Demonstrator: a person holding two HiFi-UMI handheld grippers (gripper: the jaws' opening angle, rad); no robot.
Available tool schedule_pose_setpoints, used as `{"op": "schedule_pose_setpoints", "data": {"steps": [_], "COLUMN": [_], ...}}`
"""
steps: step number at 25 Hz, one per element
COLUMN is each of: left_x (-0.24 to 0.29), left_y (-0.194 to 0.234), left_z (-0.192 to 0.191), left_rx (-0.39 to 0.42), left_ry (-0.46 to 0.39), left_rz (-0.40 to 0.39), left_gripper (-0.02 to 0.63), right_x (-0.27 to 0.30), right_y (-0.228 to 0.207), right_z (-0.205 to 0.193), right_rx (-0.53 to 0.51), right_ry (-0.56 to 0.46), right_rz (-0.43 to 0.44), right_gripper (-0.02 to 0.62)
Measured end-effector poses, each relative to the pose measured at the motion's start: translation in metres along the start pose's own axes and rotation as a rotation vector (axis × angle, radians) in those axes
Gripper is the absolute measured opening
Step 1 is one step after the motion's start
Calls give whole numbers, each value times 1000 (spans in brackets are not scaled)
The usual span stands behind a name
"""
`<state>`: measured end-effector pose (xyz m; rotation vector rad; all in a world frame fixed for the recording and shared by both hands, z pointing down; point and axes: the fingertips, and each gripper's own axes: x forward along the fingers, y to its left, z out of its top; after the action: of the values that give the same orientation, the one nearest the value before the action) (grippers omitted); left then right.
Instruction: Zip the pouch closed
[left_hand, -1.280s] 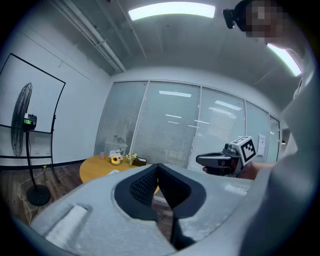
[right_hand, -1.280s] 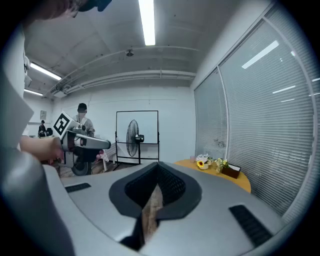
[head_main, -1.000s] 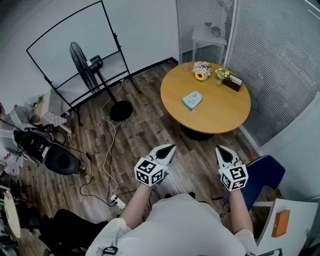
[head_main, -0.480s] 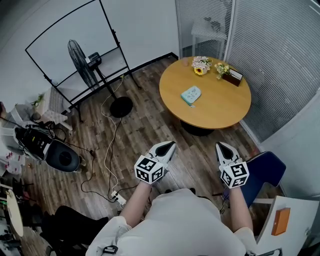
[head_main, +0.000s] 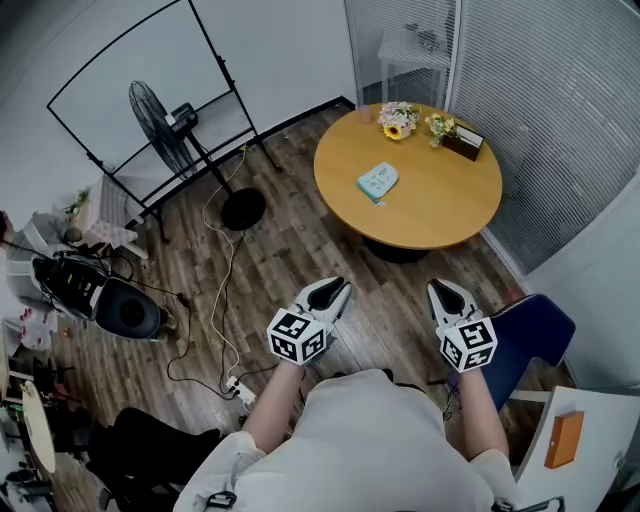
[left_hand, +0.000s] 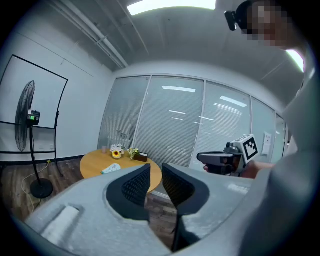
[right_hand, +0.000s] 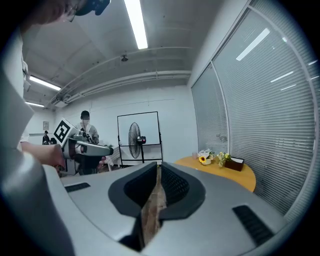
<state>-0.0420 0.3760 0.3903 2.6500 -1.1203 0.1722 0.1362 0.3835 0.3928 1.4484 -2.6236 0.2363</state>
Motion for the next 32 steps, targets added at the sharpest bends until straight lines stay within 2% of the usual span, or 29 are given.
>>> {"op": "schedule_pose_setpoints", "data": {"steps": [2, 11, 19, 25, 32], "left_x": [5, 17, 30, 44, 71], "left_y": [-3, -20, -17, -1, 40], "left_z": [-4, -15, -18, -15, -10], "left_rx": [-10, -31, -32, -35, -50], "left_ry": [3, -5, 9, 27, 44], "left_rz": [2, 23, 56, 56, 33], "left_gripper": [88, 89, 89, 89, 89], "right_x": [0, -4, 4, 22, 64], "right_y": [-5, -21, -37, -45, -57], "right_z": [-1, -16, -29, -29, -29], "right_rx": [2, 8, 37, 51, 60], "right_ry": [-1, 16, 32, 46, 81], "right_rz": [6, 41, 57, 60, 38], "right_gripper": [17, 46, 57, 57, 57]}}
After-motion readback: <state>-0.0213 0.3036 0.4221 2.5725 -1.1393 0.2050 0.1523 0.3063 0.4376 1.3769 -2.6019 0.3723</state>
